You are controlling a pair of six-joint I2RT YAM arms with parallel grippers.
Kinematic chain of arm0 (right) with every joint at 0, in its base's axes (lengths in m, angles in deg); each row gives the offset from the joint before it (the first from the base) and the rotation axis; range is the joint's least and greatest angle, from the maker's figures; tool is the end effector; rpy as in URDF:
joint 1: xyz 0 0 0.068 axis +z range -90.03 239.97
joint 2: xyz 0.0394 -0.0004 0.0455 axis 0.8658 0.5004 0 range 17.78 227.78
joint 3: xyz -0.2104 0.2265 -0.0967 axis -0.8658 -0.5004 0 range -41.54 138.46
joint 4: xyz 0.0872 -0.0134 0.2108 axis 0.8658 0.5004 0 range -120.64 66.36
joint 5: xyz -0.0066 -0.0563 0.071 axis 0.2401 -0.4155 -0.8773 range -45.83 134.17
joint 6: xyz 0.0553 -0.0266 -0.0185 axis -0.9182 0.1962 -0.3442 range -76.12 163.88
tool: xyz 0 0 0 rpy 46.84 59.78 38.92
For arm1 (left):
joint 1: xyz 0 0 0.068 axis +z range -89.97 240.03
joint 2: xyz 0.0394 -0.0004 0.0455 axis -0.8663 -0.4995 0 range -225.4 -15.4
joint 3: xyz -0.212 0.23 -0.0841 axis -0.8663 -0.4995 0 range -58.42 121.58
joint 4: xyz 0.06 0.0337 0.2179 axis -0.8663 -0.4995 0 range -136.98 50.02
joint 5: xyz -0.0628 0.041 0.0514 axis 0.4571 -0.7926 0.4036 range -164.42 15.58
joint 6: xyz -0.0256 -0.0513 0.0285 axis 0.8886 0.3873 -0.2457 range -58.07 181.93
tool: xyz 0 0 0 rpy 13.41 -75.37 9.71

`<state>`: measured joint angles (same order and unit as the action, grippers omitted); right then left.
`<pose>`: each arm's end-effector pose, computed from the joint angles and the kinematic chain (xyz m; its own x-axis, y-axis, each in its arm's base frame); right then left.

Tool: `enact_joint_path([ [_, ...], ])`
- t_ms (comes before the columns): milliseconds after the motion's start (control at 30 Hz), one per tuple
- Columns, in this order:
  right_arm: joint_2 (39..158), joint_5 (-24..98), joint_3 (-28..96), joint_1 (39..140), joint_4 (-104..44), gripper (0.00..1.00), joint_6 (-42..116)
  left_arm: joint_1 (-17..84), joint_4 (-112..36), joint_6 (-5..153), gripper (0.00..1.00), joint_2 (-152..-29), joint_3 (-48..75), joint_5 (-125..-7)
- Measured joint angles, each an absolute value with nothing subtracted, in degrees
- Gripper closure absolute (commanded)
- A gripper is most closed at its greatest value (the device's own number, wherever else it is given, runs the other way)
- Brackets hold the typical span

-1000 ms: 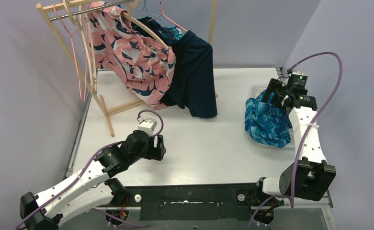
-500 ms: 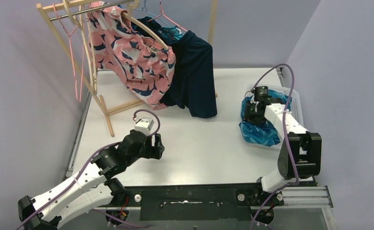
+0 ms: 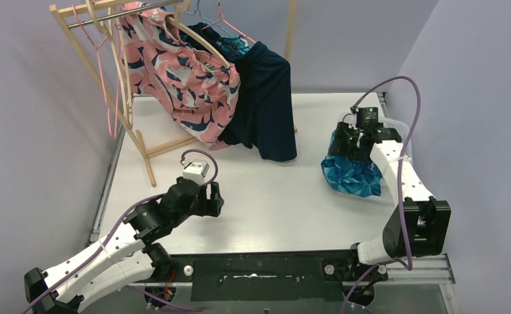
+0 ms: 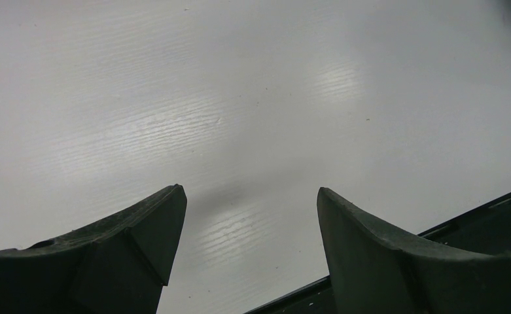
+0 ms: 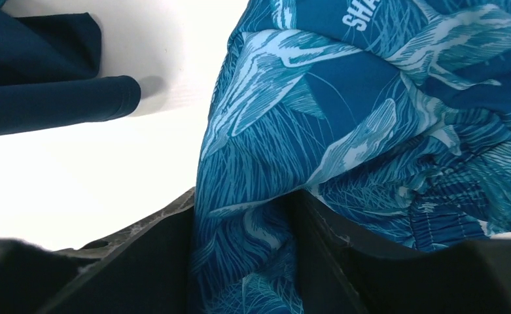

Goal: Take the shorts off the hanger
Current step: Place the shorts in the basket.

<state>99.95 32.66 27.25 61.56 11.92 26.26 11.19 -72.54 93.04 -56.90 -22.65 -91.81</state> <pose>0.2628 0.0172 0.3354 -0.8313 0.2738 -0.4838 0.1184 0.9375 0.3271 0.0721 -0.0600 0.2867 -0.6405 -0.0163 -0.7678 0.2724 0.9299 -0.2470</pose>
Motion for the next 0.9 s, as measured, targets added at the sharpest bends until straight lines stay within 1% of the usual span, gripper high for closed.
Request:
enact_joint_path([
  [67,100.2,32.0,26.9,61.6,11.9,0.46,26.3,11.1,-72.5,93.0,0.27,-57.2,-22.6,-91.8],
  [100,100.2,31.8,26.8,61.6,12.1,0.46,26.3,11.0,-72.5,93.0,0.27,-57.2,-22.6,-91.8],
  [167,100.5,31.6,26.8,61.6,12.6,0.49,26.5,11.0,-72.6,93.1,0.27,-57.3,-22.6,-91.8],
  [200,100.7,31.6,26.8,61.6,12.7,0.55,26.6,11.0,-72.6,93.2,0.27,-57.3,-22.6,-91.8],
  [267,101.3,31.6,26.8,61.8,13.1,0.72,27.2,11.0,-72.7,93.2,0.27,-57.4,-22.6,-91.8],
  [300,101.7,31.8,26.8,61.9,13.5,0.78,27.5,11.0,-72.7,93.2,0.27,-57.5,-22.6,-91.8],
  [367,102.4,32.7,26.8,61.9,14.3,0.87,28.0,11.0,-72.7,93.2,0.27,-57.8,-22.6,-91.8],
  [400,102.5,33.3,26.8,61.9,14.7,0.96,28.0,11.0,-72.7,93.2,0.27,-58.0,-22.6,-91.8],
  [433,102.4,33.8,26.8,61.9,14.9,0.99,28.0,11.0,-72.7,93.2,0.27,-58.2,-22.6,-91.8],
  [533,100.7,35.0,26.9,61.7,15.2,1.00,28.2,11.0,-72.8,93.2,0.27,-58.8,-22.6,-91.8],
  [667,95.4,35.9,29.4,59.3,15.5,1.00,28.2,11.0,-72.8,93.3,0.27,-59.1,-22.6,-92.0],
  [767,92.4,37.9,33.3,54.2,15.2,1.00,28.2,11.0,-72.8,93.4,0.27,-59.1,-22.6,-92.1],
  [833,91.6,39.6,35.4,50.0,14.3,0.96,28.5,11.0,-72.8,93.5,0.27,-59.1,-22.6,-92.1],
  [900,91.9,41.0,36.0,46.7,13.4,0.95,28.8,11.0,-72.8,93.7,0.27,-59.1,-22.6,-92.1],
])
